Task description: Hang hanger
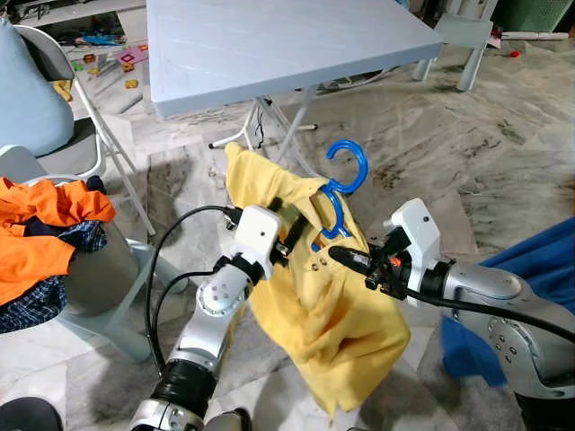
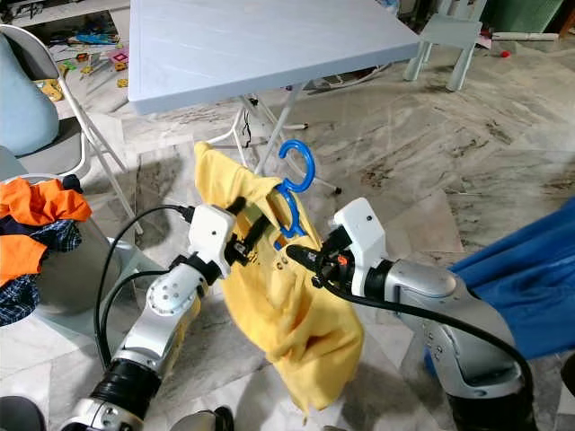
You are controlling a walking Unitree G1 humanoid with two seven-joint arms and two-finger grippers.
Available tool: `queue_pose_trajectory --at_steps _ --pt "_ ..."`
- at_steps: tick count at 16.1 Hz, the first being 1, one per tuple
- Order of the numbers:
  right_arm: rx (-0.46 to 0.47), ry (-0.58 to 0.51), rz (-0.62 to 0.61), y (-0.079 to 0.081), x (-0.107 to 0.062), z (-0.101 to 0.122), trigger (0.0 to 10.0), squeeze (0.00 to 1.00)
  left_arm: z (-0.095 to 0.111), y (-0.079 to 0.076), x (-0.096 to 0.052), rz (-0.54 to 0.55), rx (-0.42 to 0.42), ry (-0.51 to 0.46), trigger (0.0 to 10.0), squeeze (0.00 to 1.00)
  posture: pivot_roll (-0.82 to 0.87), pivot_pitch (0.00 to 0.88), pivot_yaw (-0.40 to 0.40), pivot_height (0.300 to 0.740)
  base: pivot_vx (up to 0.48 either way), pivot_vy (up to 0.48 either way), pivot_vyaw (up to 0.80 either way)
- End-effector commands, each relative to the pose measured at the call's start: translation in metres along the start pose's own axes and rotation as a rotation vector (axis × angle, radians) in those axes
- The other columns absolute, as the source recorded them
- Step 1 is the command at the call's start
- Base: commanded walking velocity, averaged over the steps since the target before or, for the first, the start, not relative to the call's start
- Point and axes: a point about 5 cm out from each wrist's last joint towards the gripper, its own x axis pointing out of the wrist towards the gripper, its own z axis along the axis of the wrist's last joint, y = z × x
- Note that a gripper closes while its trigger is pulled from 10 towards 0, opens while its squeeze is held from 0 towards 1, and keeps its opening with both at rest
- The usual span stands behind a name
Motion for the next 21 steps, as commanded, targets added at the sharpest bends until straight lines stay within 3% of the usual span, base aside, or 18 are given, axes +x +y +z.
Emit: queue_pose_trajectory --at_steps 1,4,5,6,7,8,21 --pt "-0.031 -0.037 0.080 0.013 -0.002 0.009 10.0 0.00 -0.002 0.003 0.000 0.014 -0.001 0.009 10.0 1.00 -0.10 0.158 0.012 0.740 0.000 0.000 0.00" --pt "-0.028 -0.038 0.133 0.022 -0.001 0.010 10.0 0.00 -0.003 0.005 0.000 0.033 0.000 0.021 10.0 1.00 -0.10 0.160 0.012 0.740 0.000 0.000 0.00" --pt "-0.027 -0.046 0.174 0.027 -0.003 0.011 10.0 0.00 -0.005 0.008 0.001 0.042 0.002 0.035 10.0 0.00 -0.10 0.162 0.012 0.740 0.000 0.000 0.00" --pt "-0.028 -0.052 0.203 0.031 -0.004 0.012 10.0 0.00 -0.007 0.009 0.000 0.040 -0.001 0.042 10.0 0.00 -0.10 0.162 0.012 0.740 0.000 0.000 0.00" --pt "-0.025 -0.062 0.251 0.037 -0.007 0.013 10.0 0.00 -0.008 0.012 0.000 0.042 0.001 0.049 1.8 0.00 -0.10 0.162 0.012 0.740 0.000 0.000 0.00" --pt "-0.024 -0.065 0.263 0.038 -0.009 0.013 10.0 0.00 -0.008 0.012 0.000 0.040 -0.001 0.049 0.0 0.00 -0.10 0.164 0.013 0.740 0.000 0.000 0.00" --pt "-0.005 -0.055 0.299 0.042 -0.013 0.011 10.0 0.00 -0.010 0.017 -0.002 0.063 -0.042 0.053 0.0 0.00 -0.10 0.171 0.009 0.740 0.000 0.000 0.00"
